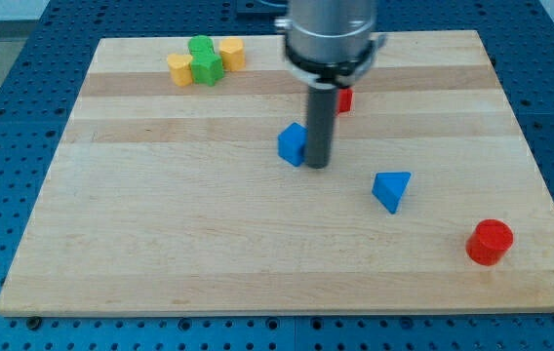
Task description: Slide the red star diagonal to the top left of the blue cube
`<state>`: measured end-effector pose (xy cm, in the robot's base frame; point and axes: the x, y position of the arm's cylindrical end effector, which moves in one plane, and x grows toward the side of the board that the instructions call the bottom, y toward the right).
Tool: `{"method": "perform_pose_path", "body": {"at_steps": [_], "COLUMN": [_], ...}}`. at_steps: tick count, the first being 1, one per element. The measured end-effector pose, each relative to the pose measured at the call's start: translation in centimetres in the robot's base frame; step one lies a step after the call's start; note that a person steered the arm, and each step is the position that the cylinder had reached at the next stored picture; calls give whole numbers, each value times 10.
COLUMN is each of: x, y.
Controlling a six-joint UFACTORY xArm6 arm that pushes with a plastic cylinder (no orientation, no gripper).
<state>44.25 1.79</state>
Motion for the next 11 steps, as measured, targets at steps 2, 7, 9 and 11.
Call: {"method": "perform_pose_path", "body": {"at_steps": [2, 7, 9, 11], "x": [-40, -88, -67, -85], "y": [114, -34, -69, -30]}}
